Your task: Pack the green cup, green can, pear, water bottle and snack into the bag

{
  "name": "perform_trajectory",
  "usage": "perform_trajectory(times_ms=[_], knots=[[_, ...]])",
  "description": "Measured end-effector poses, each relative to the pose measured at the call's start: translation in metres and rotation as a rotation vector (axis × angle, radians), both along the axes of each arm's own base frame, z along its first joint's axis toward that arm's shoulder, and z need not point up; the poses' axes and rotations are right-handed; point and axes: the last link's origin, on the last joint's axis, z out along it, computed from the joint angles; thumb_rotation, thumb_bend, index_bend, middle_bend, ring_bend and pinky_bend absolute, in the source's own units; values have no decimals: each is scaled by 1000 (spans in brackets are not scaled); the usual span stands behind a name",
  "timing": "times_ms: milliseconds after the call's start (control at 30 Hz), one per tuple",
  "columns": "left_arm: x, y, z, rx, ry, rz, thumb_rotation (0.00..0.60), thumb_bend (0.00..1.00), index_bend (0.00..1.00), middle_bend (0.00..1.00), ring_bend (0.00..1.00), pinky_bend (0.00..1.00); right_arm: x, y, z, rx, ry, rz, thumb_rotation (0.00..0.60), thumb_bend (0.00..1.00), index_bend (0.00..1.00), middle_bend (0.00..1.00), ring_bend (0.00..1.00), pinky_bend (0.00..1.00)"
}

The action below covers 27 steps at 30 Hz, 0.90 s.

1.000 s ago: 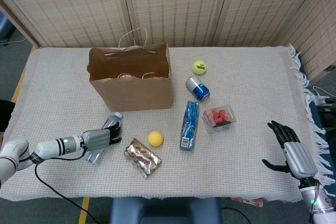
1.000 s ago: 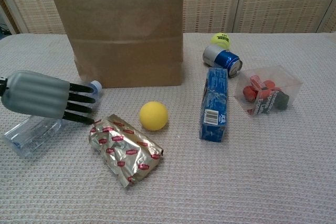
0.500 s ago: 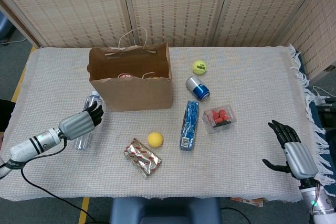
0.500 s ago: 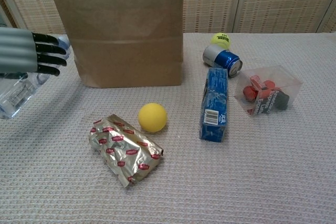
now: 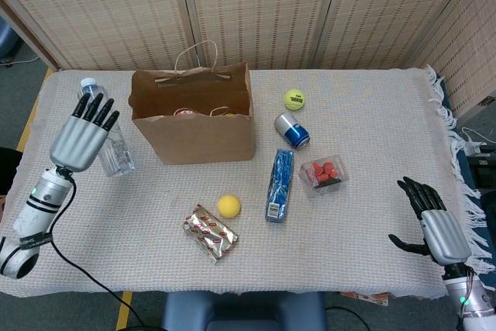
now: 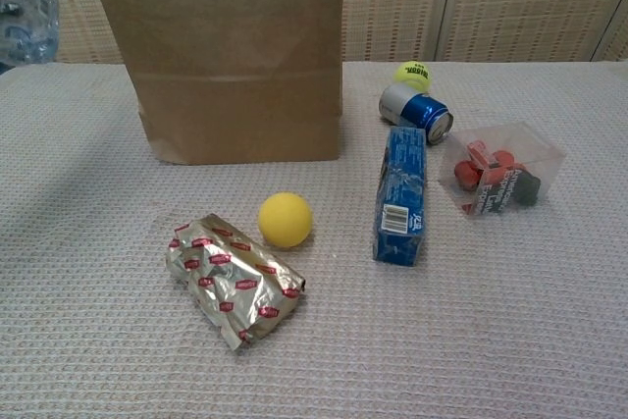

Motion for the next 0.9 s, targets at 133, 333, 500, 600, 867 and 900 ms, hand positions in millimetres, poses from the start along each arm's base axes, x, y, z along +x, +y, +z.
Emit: perform_trajectory(times_ms=[133,333,500,600,867,900], knots=[[20,2,3,38,-311,34,600,637,687,668,646,727,0,0,-1,0,1,0,600,73,0,0,0,0],[66,-6,-7,-55,-740,43,600,639,690,672,647,729,0,0,0,2,4,-2,600,73,0,0,0,0],[112,-13,-17,-177,-1052,63,600,637,690,672,646,729,0,0,0,1,2,-7,600,73,0,0,0,0],[138,-13,-26,-251,-1145,76,600,638,689,671,646,727,0,0,0,3,1,-7,600,73,0,0,0,0],[176,0,-64,-377,-1056,86,600,539,496,459,457,586,0,0,1,12,-3,-14,600,73,0,0,0,0],[177,2,-69,-388,-1042,102,600,499,395,332,335,490,-1,0,1,12,-1,-15,600,73,0,0,0,0]])
